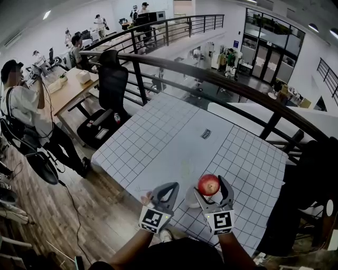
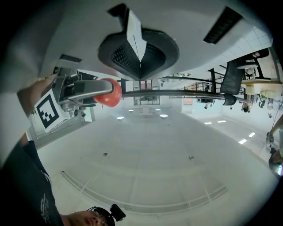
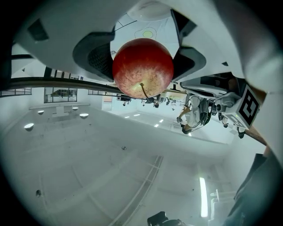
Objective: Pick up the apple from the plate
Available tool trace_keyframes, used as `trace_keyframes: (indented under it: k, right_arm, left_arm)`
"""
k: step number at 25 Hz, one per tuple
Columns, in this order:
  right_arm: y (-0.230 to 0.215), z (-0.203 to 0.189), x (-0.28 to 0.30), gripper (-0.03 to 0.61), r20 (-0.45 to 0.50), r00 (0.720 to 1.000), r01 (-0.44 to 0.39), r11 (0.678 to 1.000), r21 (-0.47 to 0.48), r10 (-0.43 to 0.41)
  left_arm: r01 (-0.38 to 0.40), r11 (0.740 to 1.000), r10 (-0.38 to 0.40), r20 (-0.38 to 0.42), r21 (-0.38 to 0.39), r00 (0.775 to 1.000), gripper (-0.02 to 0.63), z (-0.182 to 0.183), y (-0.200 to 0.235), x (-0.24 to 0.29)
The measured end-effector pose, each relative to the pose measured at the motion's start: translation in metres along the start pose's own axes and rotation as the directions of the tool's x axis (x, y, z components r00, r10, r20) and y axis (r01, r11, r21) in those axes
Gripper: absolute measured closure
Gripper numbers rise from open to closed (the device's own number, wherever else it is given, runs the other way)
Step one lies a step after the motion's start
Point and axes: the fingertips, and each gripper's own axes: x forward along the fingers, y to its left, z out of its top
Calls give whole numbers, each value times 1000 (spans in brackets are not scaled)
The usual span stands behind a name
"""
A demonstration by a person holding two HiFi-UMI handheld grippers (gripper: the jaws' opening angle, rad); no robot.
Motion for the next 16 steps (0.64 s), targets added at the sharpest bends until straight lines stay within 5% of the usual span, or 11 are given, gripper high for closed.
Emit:
trace_keyframes:
  k: [16]
  right_arm:
    - [-13, -5, 10, 156, -3, 1000, 1, 1000, 11, -1]
  left_arm:
    - [-14, 1000, 14, 21, 19, 1000, 592, 13, 1, 16]
